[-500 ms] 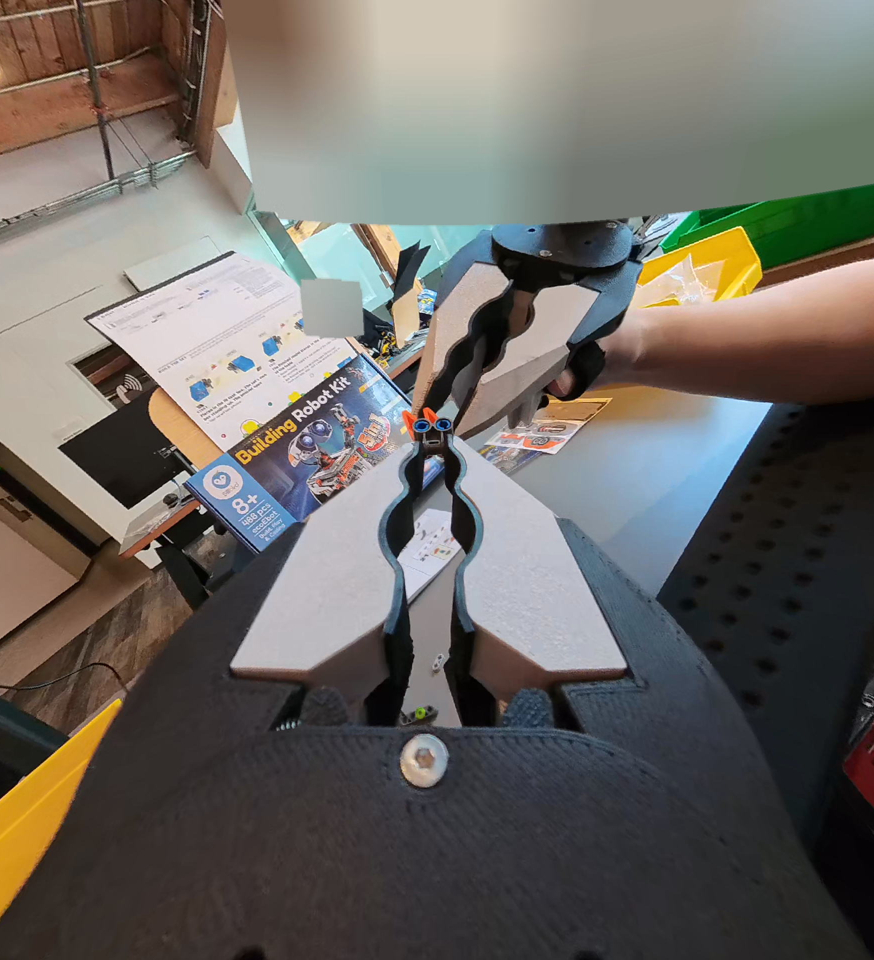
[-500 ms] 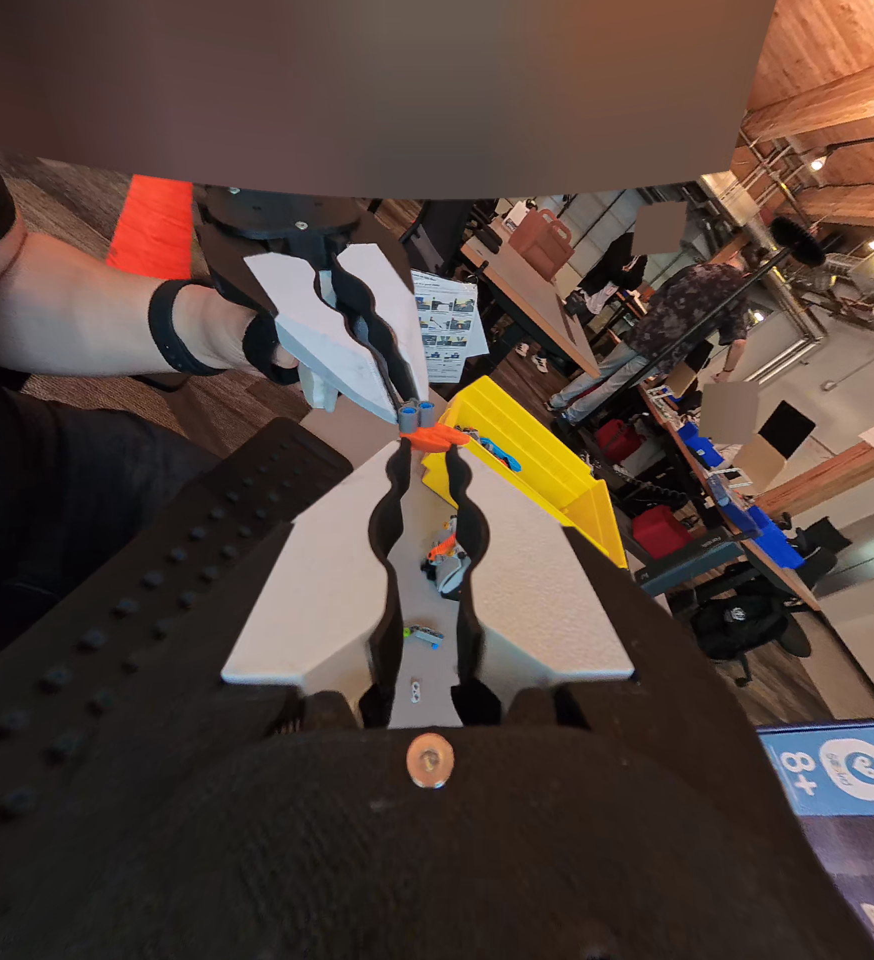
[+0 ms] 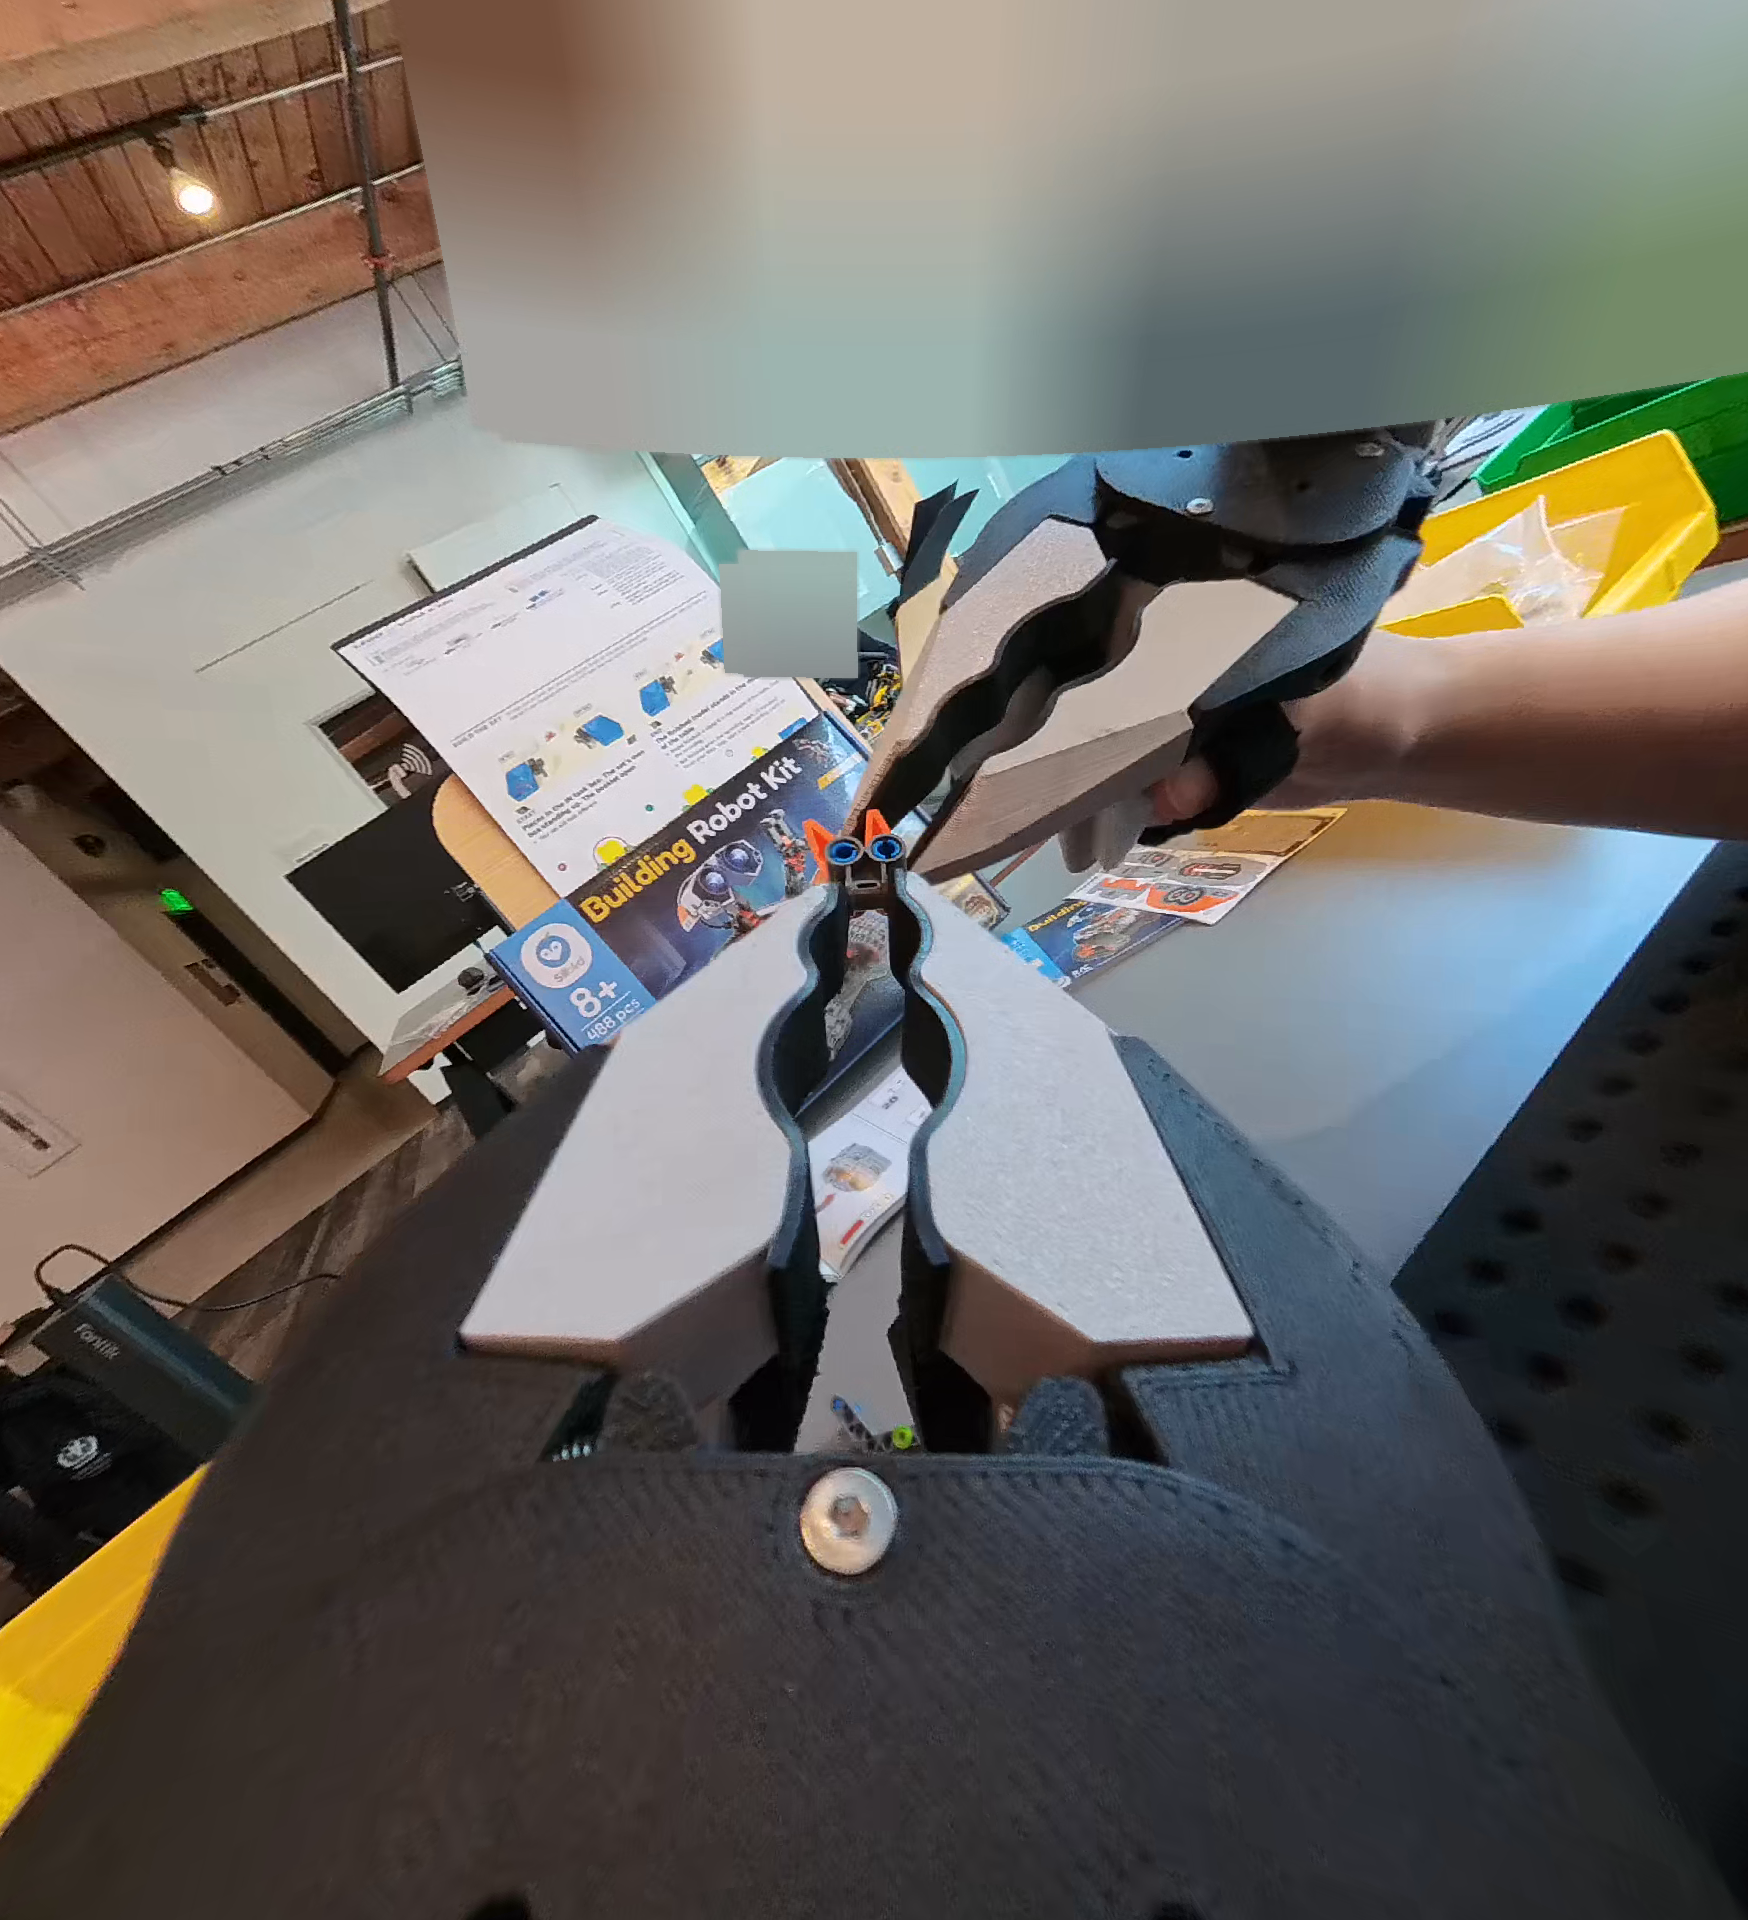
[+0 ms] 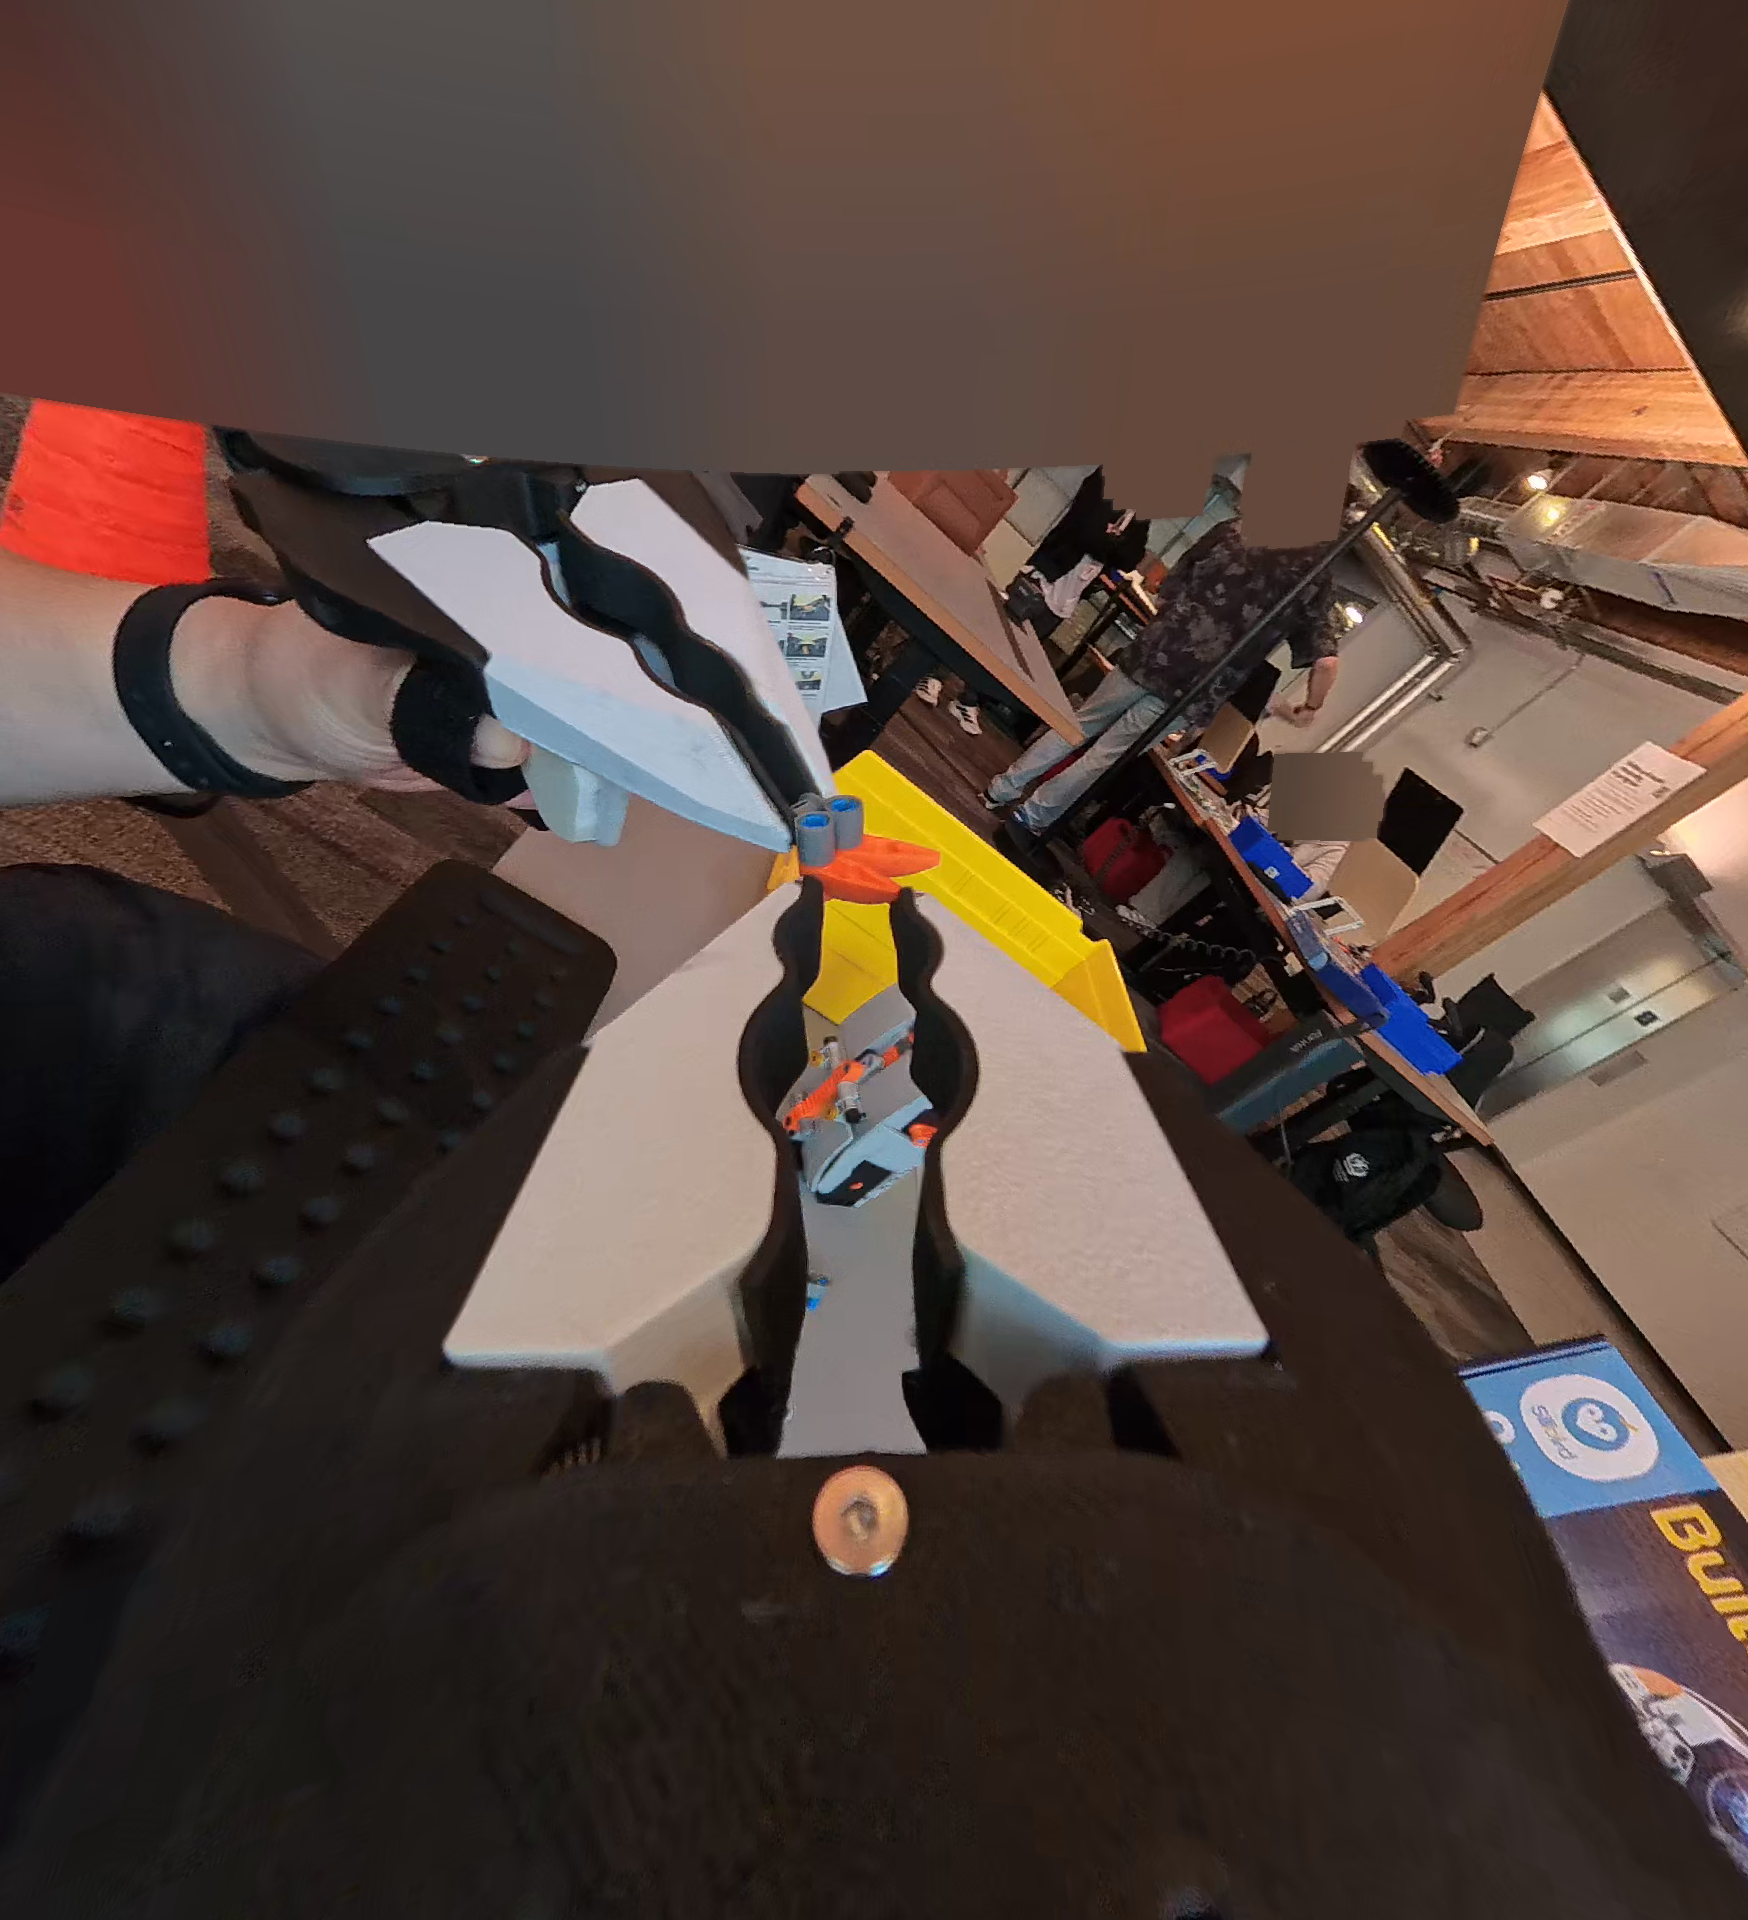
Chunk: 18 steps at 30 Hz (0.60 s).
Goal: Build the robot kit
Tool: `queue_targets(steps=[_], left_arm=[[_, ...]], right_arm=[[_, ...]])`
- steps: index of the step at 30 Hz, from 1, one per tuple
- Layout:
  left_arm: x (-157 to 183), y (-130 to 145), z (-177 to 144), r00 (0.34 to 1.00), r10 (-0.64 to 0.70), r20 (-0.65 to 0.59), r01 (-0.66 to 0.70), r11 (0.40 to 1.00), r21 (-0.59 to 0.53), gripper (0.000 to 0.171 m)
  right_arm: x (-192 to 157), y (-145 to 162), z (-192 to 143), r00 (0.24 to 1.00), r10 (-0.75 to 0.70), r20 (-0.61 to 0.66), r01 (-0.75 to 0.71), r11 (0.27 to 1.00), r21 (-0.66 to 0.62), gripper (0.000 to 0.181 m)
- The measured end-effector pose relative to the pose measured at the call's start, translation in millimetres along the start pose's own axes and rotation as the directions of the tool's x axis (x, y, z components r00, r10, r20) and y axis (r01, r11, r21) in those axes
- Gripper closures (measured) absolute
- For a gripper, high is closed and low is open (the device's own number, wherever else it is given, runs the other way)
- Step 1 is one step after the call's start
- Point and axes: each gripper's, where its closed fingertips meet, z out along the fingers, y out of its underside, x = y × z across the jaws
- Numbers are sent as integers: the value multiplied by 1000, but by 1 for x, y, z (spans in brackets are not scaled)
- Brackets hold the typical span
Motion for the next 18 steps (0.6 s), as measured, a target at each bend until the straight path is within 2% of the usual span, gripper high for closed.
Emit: queue_targets(steps=[6,10,12,14,15,17,18], left_arm=[[-7,1,1,999,-9,50,10,1000,-9,166],[-7,1,0,1000,-10,21,11,1000,-7,166],[1,-2,-3,999,20,-49,-20,1000,4,166],[13,-4,-7,989,49,-137,-48,999,10,166],[20,-5,-9,982,57,-182,-56,998,11,166],[30,-6,-12,969,76,-235,-73,997,21,166],[35,-7,-13,962,83,-259,-79,997,26,166]], right_arm=[[6,1,4,994,-12,-109,12,1000,-2,168],[3,0,4,995,-44,-85,44,999,0,167],[-6,-4,-1,998,-39,49,37,999,25,162],[-21,-9,-14,971,-7,237,-8,998,59,144],[-23,-10,-20,958,15,288,-38,997,74,135],[-29,-10,-30,930,25,367,-63,994,93,135],[-34,-10,-35,911,26,411,-70,993,93,141]])
